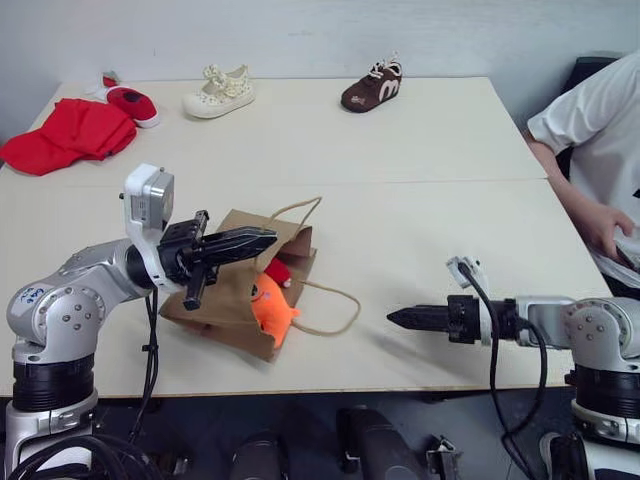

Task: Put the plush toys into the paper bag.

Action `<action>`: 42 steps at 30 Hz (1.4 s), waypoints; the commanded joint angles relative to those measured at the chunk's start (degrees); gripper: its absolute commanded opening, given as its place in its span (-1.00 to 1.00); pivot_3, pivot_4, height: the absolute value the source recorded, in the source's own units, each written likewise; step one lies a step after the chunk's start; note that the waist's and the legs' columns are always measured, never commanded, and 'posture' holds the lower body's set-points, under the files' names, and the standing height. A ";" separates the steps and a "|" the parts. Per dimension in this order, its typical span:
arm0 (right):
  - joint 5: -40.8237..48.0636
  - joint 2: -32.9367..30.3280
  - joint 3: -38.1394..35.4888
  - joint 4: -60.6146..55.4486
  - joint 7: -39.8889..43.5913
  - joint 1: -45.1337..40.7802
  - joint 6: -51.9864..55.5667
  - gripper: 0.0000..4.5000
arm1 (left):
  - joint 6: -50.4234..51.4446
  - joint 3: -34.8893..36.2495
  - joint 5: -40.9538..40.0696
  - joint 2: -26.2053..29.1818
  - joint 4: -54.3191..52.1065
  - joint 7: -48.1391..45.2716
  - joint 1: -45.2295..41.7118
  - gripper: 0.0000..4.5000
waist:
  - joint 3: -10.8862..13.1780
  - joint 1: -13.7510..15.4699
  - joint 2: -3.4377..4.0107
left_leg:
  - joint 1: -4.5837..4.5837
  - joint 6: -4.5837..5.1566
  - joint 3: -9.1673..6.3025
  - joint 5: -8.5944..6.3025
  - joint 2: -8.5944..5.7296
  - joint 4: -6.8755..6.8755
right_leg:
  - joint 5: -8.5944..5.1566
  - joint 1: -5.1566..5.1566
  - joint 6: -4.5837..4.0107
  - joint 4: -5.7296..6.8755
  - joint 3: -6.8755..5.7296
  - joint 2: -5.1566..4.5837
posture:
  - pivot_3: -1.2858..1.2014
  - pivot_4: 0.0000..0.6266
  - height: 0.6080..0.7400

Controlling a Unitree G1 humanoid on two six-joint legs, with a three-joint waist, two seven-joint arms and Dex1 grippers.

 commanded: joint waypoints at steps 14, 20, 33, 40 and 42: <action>26.88 23.47 0.52 10.89 -45.61 -2.28 1.21 0.98 | 1.06 2.12 -3.17 1.82 -3.76 2.30 1.38 -1.00 | -0.41 -1.73 -0.59 | 0.21 -0.14 0.08 0.07 0.08 -0.30 | -0.05 0.01 -0.09 0.00 0.09 0.08 | 0.03 -0.52 1.00; 31.21 27.20 0.62 9.98 -52.63 -2.85 -5.27 0.81 | 0.92 1.93 -3.09 1.71 -3.75 2.58 1.26 -1.00 | -0.42 -1.71 -0.59 | 0.22 -0.15 0.09 0.07 0.07 -0.41 | -0.06 0.00 -0.10 -0.06 0.09 0.08 | 0.03 -0.52 1.00; 46.14 15.70 -5.04 -0.26 -42.87 -6.15 -19.52 -0.98 | -0.64 1.35 -1.93 0.54 -1.56 2.18 0.13 -1.00 | -0.34 -1.18 -0.48 | 0.04 -0.11 0.06 0.07 0.00 -0.56 | -0.05 -0.09 -0.07 -0.25 0.04 0.00 | 0.03 -0.52 1.00; 56.60 6.34 -8.18 -0.56 -35.95 -16.51 -25.93 -0.98 | -7.20 1.05 3.69 -1.31 4.70 1.88 -4.22 -1.00 | -0.31 -1.29 -0.44 | 0.09 -0.11 0.08 0.09 0.00 -0.62 | -0.04 -0.07 -0.06 -0.24 0.05 0.04 | 0.03 -0.52 1.00; 56.60 4.67 -7.55 -0.02 -35.25 -18.81 -26.34 -0.98 | -9.57 1.03 5.65 -1.36 7.17 1.28 -5.53 -1.00 | -0.31 -1.25 -0.44 | 0.09 -0.11 0.08 0.10 0.01 -0.66 | -0.04 -0.08 -0.06 -0.28 0.04 0.04 | 0.03 -0.52 1.00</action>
